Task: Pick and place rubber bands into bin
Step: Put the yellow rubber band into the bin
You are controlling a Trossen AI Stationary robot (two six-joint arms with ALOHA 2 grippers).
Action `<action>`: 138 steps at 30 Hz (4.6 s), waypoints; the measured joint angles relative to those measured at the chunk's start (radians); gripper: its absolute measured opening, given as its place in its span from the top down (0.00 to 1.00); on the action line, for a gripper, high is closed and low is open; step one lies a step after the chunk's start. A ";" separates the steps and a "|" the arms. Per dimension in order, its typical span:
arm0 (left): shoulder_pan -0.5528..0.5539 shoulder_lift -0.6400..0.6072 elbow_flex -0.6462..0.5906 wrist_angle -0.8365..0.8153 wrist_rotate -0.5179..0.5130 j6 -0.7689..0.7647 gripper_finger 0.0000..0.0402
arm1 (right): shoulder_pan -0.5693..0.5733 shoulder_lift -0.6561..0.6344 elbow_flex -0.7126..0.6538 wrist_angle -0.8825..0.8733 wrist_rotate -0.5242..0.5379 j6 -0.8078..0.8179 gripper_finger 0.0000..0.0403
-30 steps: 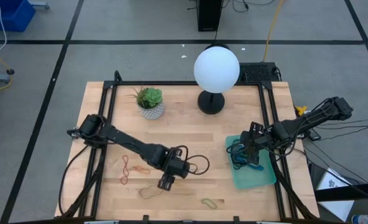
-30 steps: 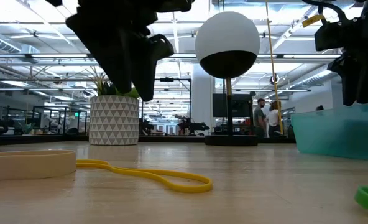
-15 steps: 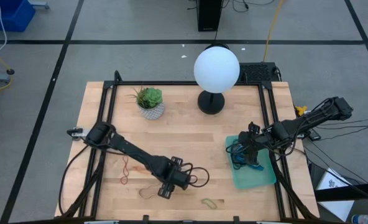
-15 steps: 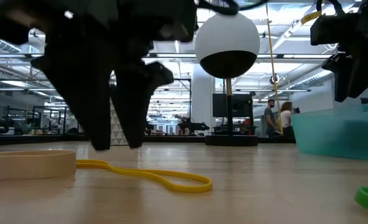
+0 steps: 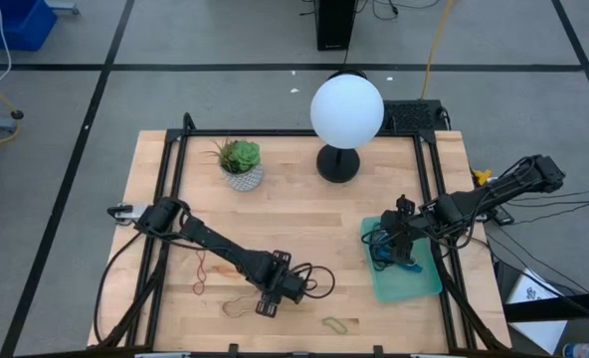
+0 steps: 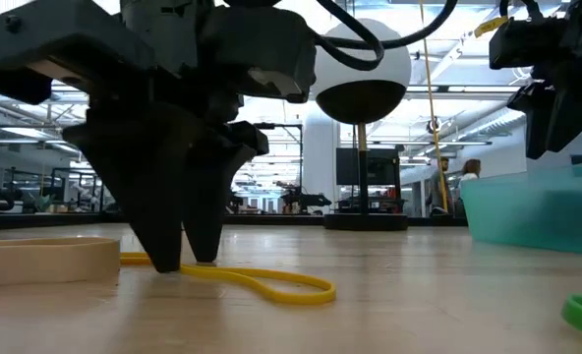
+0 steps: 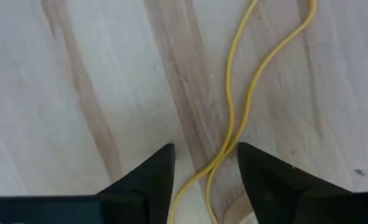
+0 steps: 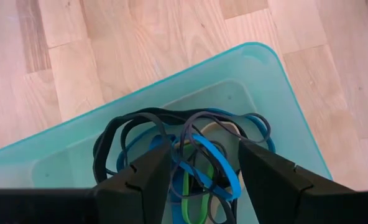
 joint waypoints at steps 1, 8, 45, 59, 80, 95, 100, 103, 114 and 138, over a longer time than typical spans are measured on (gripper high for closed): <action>-0.002 0.000 0.000 0.000 -0.003 -0.010 0.58 | 0.000 0.000 0.000 0.000 0.000 0.000 0.55; -0.024 0.002 -0.001 0.002 -0.024 -0.095 0.77 | 0.000 0.000 0.000 0.000 0.000 0.000 0.56; 0.024 -0.132 -0.008 0.005 -0.017 0.007 1.00 | 0.000 -0.054 0.000 0.123 -0.003 -0.041 0.56; 0.121 -0.257 -0.005 0.327 -0.319 0.258 0.99 | 0.000 -0.043 0.000 0.637 -0.025 -0.496 0.55; 0.196 -0.256 -0.005 0.454 -0.317 0.362 0.99 | 0.000 0.242 -0.001 0.955 0.164 -0.906 0.58; 0.194 -0.256 -0.004 0.452 -0.292 0.361 0.98 | 0.000 0.273 -0.001 0.968 0.236 -0.909 0.84; 0.194 -0.256 -0.004 0.452 -0.292 0.359 0.99 | 0.000 0.273 -0.001 0.959 0.237 -0.914 0.98; 0.194 -0.256 -0.004 0.453 -0.307 0.354 0.96 | 0.000 0.273 -0.001 0.959 0.237 -0.896 0.98; 0.198 -0.256 -0.004 0.444 -0.318 0.343 0.80 | 0.000 0.273 -0.001 0.953 0.237 -0.880 1.00; 0.299 -0.258 -0.004 -0.012 -0.200 0.041 0.39 | 0.167 -0.016 0.173 0.276 0.343 -0.440 1.00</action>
